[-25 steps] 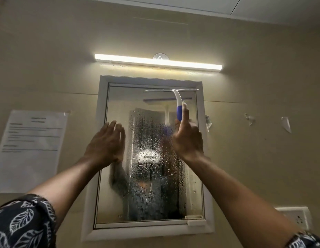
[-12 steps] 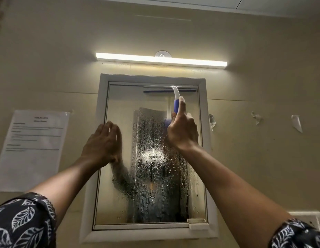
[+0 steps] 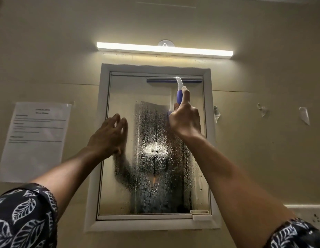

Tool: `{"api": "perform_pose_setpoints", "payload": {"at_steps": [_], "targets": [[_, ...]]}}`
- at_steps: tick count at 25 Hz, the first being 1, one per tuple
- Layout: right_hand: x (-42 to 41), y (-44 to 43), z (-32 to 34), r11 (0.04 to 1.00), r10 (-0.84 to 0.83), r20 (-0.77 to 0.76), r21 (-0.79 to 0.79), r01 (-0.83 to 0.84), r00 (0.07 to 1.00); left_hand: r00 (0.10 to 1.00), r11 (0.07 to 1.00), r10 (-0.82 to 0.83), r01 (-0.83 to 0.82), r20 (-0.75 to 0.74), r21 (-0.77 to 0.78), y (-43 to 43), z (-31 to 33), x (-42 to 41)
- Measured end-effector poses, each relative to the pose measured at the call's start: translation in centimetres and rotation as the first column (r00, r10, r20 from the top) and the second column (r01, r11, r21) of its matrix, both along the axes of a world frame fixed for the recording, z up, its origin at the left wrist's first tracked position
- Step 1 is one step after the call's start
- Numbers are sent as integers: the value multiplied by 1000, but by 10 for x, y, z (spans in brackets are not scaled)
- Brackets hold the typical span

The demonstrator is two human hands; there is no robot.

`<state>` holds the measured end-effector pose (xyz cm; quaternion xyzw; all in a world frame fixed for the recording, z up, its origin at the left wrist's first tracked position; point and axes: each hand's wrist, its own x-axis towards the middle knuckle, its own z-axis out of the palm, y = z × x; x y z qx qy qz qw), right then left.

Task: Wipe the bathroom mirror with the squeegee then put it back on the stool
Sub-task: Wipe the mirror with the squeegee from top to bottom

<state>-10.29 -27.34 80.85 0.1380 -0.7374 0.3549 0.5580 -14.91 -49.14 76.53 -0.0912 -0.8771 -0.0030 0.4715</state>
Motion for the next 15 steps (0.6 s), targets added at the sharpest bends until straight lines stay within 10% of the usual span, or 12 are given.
{"api": "perform_pose_setpoints", "payload": {"at_steps": [15], "targets": [[24, -1, -134, 996, 84, 125, -25, -81, 989, 999, 1000, -5, 4, 34, 19, 0, -3, 1]]}}
